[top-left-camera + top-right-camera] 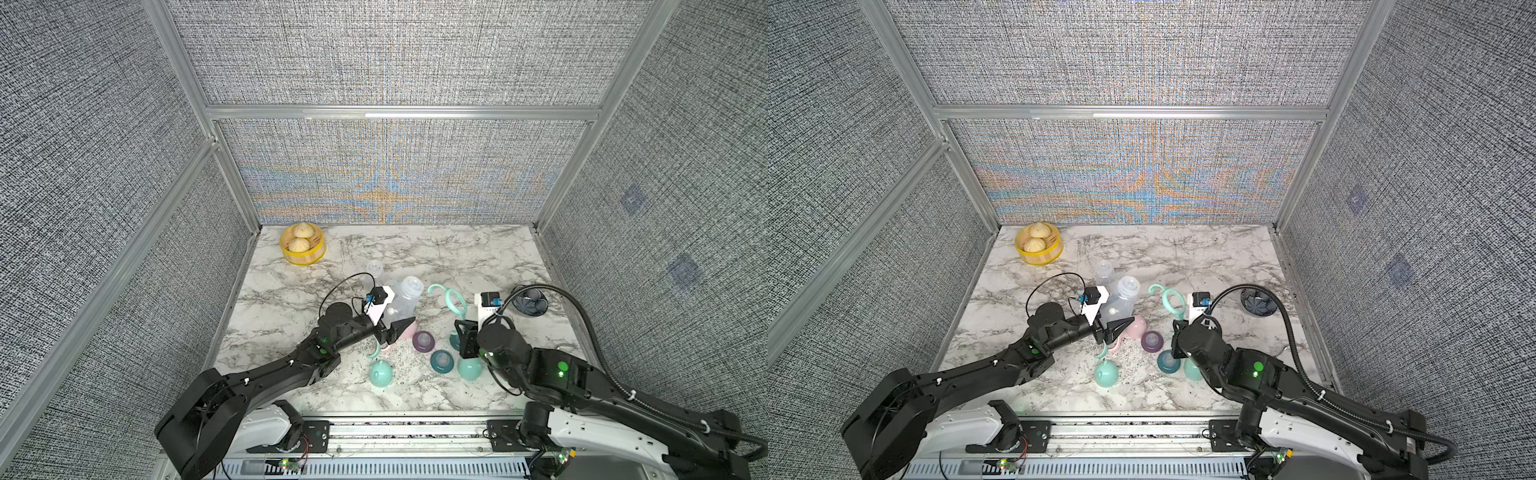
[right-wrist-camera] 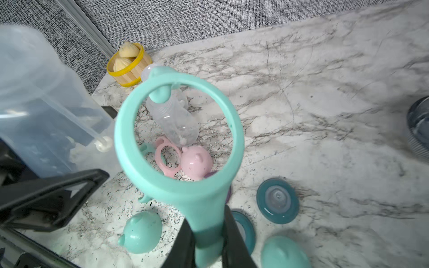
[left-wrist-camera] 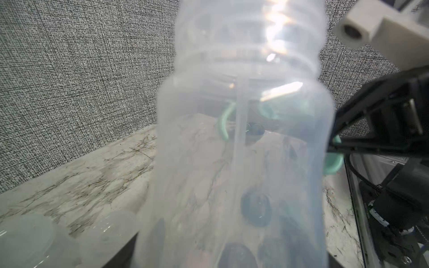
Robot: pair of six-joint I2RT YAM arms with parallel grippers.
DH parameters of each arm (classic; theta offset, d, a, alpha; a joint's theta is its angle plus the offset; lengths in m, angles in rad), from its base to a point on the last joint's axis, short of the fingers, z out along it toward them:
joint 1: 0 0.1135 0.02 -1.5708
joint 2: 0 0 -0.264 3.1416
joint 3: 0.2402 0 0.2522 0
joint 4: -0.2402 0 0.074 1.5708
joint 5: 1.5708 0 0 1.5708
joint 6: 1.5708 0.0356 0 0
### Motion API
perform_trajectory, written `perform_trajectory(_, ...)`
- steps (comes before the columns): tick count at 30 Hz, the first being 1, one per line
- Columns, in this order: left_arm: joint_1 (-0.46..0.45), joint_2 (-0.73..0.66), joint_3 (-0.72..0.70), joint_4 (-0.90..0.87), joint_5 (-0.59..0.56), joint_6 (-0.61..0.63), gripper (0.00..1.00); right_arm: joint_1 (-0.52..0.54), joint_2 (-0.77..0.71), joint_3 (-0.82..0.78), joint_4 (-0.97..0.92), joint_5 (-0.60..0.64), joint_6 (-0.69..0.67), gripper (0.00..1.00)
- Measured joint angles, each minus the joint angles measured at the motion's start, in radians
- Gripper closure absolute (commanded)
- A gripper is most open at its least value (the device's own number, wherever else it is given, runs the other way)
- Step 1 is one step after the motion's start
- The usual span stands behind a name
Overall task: Assemble the baby bottles
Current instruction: Put on the handle of the baby bottle.
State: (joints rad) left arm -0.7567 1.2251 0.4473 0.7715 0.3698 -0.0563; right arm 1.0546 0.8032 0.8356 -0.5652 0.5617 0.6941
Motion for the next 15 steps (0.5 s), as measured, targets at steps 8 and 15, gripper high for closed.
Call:
perform_trajectory(8,-0.001,0.075,-0.008,0.113,0.05,-0.019,1.0,-0.057,0.167,0.327,-0.117,-0.108,-0.212,0.9)
perform_trajectory(15,-0.002,0.102,-0.007,0.174,0.06,-0.042,1.0,-0.06,0.322,0.476,-0.16,-0.184,-0.315,0.92)
